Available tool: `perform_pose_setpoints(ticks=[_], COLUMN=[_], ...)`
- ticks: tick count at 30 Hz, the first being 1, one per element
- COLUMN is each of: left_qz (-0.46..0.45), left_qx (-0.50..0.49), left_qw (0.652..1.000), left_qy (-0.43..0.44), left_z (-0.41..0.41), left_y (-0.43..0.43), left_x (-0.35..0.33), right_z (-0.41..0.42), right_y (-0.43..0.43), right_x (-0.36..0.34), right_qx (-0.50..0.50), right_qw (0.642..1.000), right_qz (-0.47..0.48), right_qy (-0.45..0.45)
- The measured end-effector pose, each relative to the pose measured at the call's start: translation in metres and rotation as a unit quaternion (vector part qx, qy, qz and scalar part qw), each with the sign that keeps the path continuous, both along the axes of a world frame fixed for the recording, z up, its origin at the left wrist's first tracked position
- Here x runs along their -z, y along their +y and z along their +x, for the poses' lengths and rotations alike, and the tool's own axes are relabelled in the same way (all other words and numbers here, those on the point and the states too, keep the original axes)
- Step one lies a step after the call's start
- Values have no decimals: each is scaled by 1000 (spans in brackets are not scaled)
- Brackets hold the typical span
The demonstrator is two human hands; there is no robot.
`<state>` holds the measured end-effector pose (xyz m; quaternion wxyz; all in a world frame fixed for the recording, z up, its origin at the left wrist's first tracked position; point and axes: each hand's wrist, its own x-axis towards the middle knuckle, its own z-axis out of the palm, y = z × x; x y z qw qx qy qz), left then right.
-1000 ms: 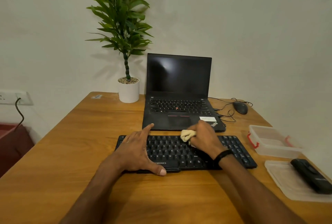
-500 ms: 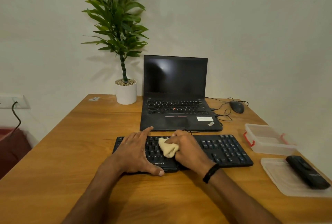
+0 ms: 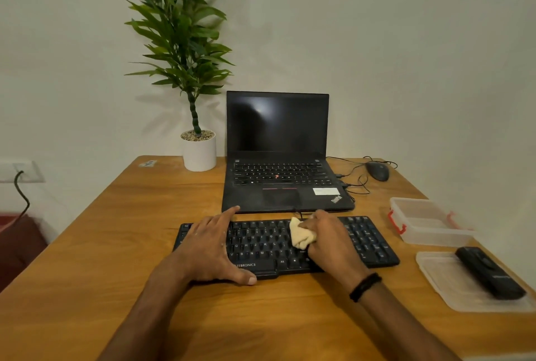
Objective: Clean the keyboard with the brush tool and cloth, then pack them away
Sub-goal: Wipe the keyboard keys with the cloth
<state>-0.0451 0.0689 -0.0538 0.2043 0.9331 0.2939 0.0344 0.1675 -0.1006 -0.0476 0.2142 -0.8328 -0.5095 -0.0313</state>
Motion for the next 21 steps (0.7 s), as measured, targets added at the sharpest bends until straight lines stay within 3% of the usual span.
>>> perform_pose_setpoints(ticks=[5,7,11,13,16,17,21], left_qz=[9,13,14,8,8,9,14], left_qx=[11,10,0,1,5,4,-4], left_qw=[1000,1000,1000,1000,1000,1000,1000], left_qy=[14,16,23,24,16,14,18], left_z=[5,5,1,2,5,5,-2], left_y=[-3,-2,-4,-6,-6,-5,-4], left_x=[1,-1,1,1,-1,-2,0], right_z=[3,-13,-36,-18,-1,-8,-48], right_y=[-9,-1,-9,-11,3,9,5], right_x=[3,0,2,0,-1,-2,0], right_qx=[102,48,-189,-160,-27,-37,-239], right_qw=[994,996,978,983,999,998,969], right_qz=[40,55,24,14,36,44,5], right_qy=[15,54,80,86,21,23,67])
